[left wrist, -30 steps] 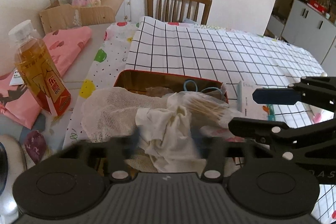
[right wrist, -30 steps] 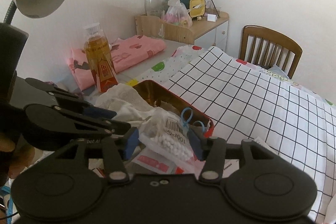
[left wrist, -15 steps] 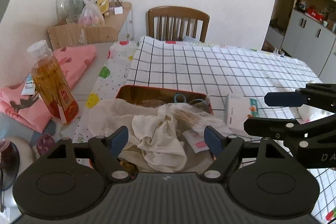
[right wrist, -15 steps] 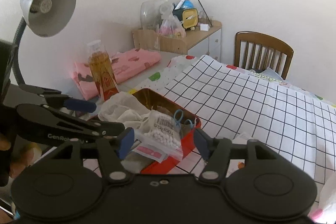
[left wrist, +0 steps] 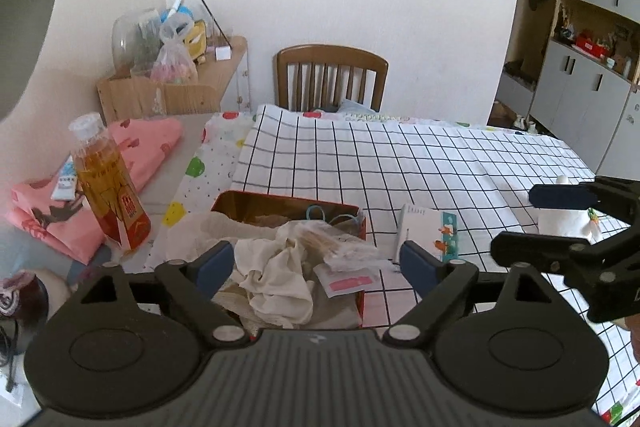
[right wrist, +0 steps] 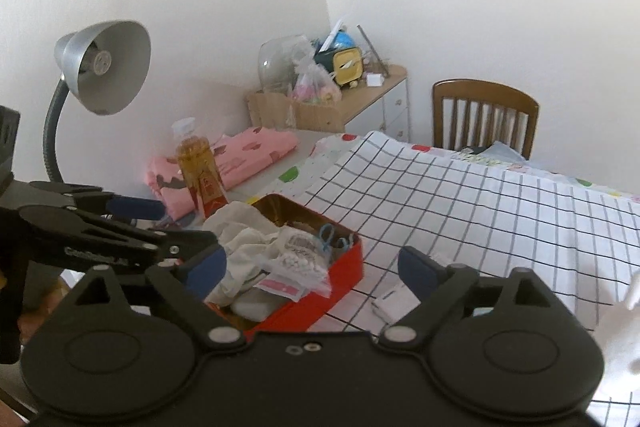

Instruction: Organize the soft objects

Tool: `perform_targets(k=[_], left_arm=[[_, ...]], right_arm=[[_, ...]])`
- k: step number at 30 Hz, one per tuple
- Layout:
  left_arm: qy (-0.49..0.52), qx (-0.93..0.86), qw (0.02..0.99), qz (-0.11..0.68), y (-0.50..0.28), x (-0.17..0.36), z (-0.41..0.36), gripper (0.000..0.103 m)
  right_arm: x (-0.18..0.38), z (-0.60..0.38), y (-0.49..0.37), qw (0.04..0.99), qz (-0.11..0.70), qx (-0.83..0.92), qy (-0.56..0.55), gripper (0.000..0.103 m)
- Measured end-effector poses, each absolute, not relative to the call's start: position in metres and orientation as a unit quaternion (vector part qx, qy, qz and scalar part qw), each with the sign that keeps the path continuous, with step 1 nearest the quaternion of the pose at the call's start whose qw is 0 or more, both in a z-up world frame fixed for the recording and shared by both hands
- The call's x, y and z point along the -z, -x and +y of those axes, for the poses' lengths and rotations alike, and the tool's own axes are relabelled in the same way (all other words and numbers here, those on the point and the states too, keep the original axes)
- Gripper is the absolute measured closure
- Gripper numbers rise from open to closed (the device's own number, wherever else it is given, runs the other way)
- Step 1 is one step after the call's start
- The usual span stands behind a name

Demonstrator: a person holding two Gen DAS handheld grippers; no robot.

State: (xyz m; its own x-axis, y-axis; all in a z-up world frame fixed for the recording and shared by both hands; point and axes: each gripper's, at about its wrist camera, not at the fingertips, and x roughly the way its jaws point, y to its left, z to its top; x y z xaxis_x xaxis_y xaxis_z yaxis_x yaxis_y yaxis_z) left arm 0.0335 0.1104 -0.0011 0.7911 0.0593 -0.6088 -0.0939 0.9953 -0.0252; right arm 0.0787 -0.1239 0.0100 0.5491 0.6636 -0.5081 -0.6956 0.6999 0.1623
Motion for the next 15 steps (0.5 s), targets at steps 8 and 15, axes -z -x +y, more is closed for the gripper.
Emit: perform_targets(k=[8,15], left_arm=[[-0.007,-0.045,0.952,0.303,-0.025,-0.007,0.083,0.000],[0.018,-0.013,0.953,0.303,-0.018,-0.008,0.075,0.000]], right_arm=[[-0.017,-0.151,-0.070,0.896,0.256,-0.363,0.008,0.000],[-0.018,-0.166,-0.060,0.901,0.249,-0.354,-0.003,0.000]])
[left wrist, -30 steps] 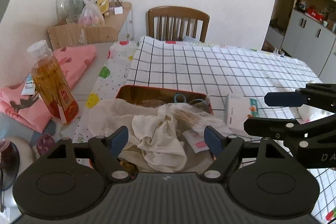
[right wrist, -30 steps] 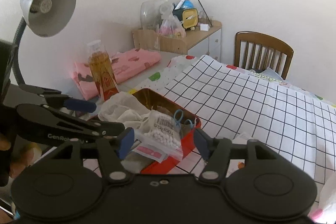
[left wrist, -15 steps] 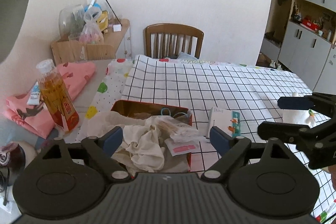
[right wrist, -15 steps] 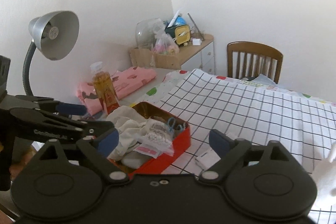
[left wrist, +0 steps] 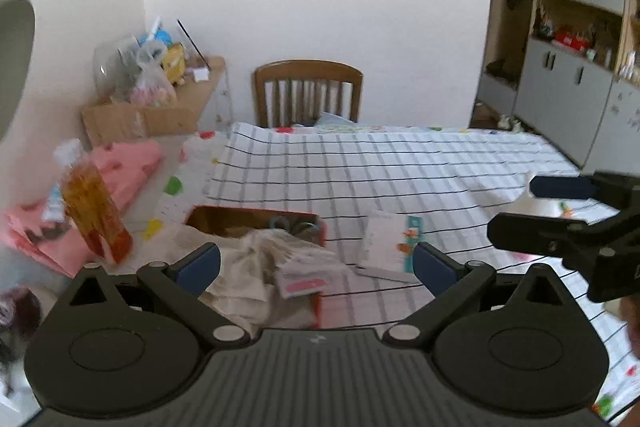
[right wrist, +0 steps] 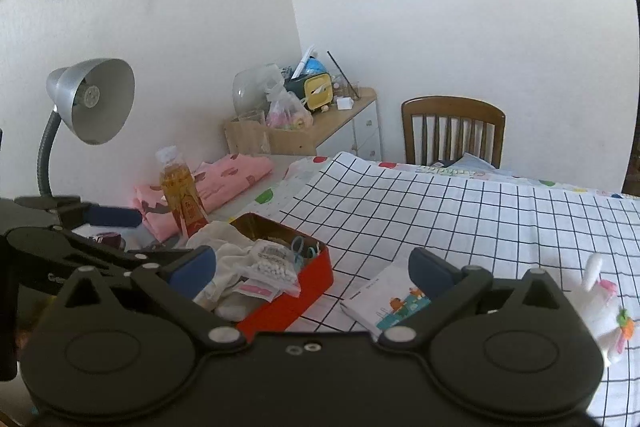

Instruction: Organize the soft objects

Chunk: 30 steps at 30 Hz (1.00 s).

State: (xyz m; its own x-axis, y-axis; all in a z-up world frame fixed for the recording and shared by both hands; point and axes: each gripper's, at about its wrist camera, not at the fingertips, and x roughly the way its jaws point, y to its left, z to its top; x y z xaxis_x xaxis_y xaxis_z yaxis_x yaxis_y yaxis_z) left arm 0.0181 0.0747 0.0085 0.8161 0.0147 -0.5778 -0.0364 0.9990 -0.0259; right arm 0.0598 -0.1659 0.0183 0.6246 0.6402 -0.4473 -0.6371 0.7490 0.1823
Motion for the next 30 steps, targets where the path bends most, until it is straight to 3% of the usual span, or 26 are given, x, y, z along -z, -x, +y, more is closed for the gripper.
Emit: perform_targets(k=[30], left_arm=[[0.031,-0.003,0.959,0.282,-0.018,-0.013,0.066,0.000]], right_arm=[[-0.006,-0.188,-0.049,0.919,0.249,-0.302,-0.038,0.000]])
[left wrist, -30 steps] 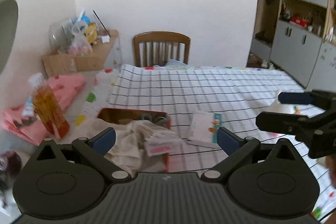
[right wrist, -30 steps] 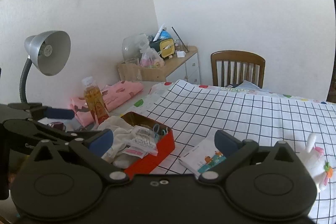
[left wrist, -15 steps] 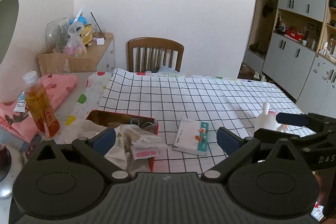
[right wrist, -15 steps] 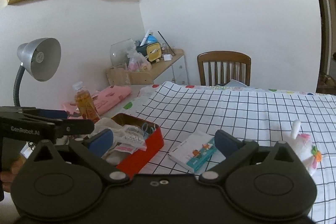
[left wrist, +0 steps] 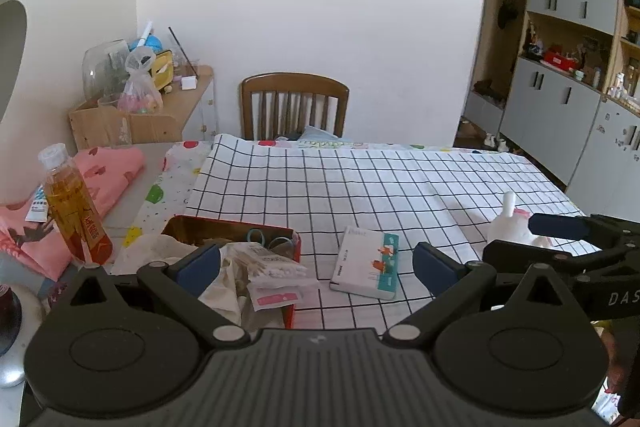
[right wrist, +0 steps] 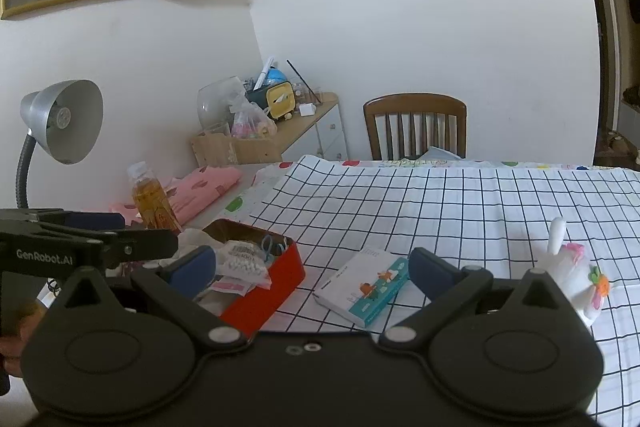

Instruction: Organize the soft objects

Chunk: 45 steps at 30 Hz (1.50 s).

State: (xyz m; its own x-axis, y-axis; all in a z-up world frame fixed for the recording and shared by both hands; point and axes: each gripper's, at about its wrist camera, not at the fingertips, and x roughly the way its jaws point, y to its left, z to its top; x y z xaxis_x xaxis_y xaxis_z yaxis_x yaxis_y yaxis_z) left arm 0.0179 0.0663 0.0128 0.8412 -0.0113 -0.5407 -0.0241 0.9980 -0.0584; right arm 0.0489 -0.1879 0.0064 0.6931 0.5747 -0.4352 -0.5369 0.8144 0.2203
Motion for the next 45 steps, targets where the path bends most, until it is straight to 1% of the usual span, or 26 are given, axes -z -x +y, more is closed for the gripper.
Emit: perform_targets(k=[17,45], left_arm=[[0.016,-0.002,0.962,0.273,-0.020,-0.012,0.065,0.000],[0.026,-0.002,0.961,0.276,-0.030,-0.009,0.075,0.000]], right_arm=[[-0.007,-0.184,-0.052,0.921,0.254,-0.294,-0.038,0.000],[-0.003,-0.177,-0.062,0.919,0.261,-0.293,-0.032,0.000]])
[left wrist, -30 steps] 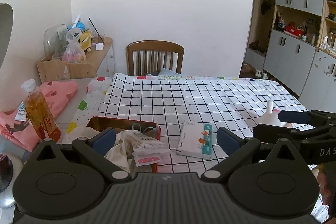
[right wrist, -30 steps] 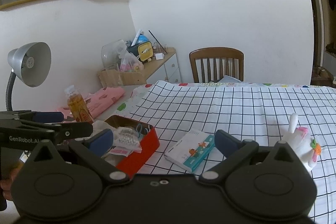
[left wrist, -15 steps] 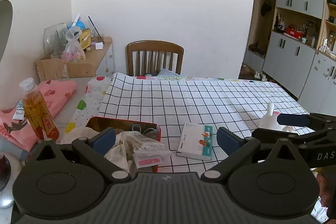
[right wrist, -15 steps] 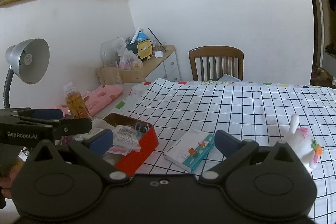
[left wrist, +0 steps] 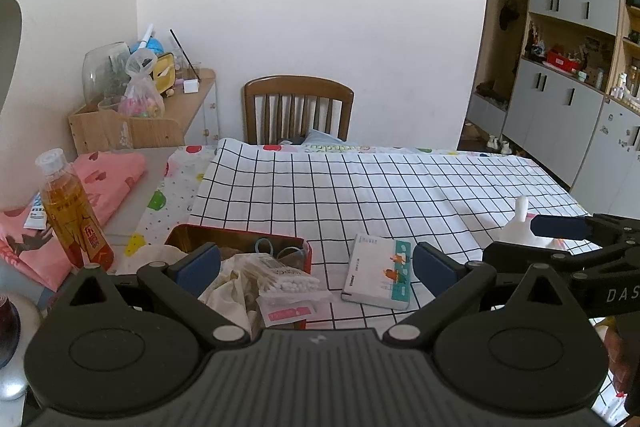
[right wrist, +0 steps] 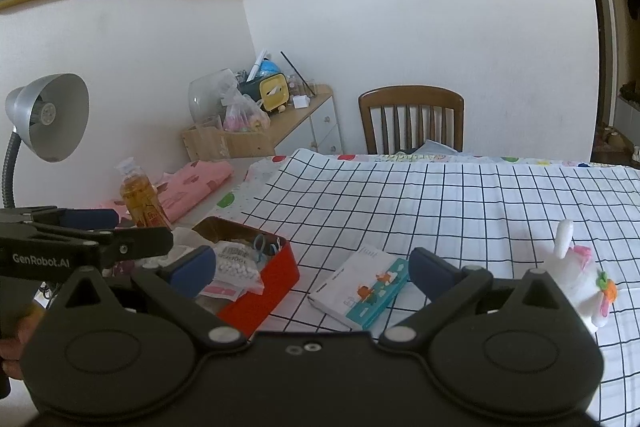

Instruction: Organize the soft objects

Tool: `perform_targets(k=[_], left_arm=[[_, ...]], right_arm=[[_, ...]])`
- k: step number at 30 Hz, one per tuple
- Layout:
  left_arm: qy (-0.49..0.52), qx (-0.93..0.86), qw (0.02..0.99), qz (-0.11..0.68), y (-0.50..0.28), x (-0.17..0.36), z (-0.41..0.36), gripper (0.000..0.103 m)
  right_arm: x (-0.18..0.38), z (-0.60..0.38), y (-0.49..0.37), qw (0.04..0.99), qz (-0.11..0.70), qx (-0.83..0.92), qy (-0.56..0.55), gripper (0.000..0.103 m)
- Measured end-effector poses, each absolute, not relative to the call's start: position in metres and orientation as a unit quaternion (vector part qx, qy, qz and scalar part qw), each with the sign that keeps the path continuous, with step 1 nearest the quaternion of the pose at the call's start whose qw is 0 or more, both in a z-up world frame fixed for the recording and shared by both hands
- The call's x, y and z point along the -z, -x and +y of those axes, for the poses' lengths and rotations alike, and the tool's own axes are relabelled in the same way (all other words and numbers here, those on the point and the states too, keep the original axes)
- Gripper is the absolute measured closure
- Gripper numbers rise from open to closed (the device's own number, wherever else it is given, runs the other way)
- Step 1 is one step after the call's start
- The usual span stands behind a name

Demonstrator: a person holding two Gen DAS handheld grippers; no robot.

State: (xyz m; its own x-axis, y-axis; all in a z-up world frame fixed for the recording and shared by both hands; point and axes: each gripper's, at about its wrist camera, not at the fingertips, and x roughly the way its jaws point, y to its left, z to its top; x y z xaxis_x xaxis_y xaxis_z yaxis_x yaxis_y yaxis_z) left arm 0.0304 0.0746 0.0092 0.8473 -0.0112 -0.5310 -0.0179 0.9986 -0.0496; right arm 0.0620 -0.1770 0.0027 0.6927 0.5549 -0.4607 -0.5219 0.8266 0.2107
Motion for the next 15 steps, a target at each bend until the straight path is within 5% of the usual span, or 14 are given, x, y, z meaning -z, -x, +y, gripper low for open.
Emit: perform_targets(k=[15], left_arm=[[0.031,0.004,0.958,0.284,-0.0296,-0.0053,0.0755,0.000]], right_arm=[[-0.0014,-0.1756,-0.0623,0.919,0.265,-0.290,-0.034,0.000]])
